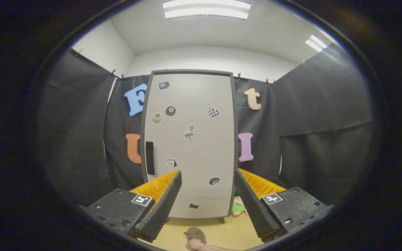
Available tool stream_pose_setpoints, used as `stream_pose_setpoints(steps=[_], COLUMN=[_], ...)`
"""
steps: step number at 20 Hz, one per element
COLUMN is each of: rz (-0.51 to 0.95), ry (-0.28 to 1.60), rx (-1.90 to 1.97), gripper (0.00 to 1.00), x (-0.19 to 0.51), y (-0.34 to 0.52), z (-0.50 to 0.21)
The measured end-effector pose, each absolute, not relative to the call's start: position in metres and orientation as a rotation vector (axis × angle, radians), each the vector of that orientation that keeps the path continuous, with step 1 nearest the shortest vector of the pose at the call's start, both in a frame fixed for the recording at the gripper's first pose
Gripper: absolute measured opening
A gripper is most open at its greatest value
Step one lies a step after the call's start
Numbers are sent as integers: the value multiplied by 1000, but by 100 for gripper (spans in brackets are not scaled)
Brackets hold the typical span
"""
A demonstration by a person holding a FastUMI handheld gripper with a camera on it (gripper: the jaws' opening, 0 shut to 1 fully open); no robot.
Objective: Open the shoe cabinet door, grab the shoes and put them into the shoe cabinet, then close the shoe cabinet door.
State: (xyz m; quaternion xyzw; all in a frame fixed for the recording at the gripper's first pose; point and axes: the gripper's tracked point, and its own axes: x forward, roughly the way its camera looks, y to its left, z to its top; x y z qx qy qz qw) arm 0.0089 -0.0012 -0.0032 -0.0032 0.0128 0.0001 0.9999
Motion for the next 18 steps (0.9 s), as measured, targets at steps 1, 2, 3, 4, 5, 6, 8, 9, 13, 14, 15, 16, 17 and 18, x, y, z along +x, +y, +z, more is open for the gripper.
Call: stream_pose_setpoints(steps=[1, 2, 3, 4, 5, 6, 8, 9, 13, 14, 15, 16, 17, 18], rz=[0, 2, 4, 9, 18, 28, 40, 45, 81, 105, 128, 154, 172, 182], ry=[22, 18, 14, 8, 1, -9, -22, -22, 0, 9, 22, 31, 47, 64], rx=[-11, -17, -21, -23, -27, -29, -29, -30, -34, -28, -17, -8, -4, -3], gripper=[99, 99, 99, 99, 99, 99, 99, 99, 99, 99, 99, 99, 99, 99], x=[9, 8, 7, 8, 10, 13, 22, 27, 62, 71, 82, 93, 106, 119], y=[-1, -1, -1, 1, 3, 5, 9, 13, 42, 55, 69, 82, 94, 104], z=[-2, -2, -1, 0, 2, 3, 7, 8, 11, 12, 12, 11, 9, 4])
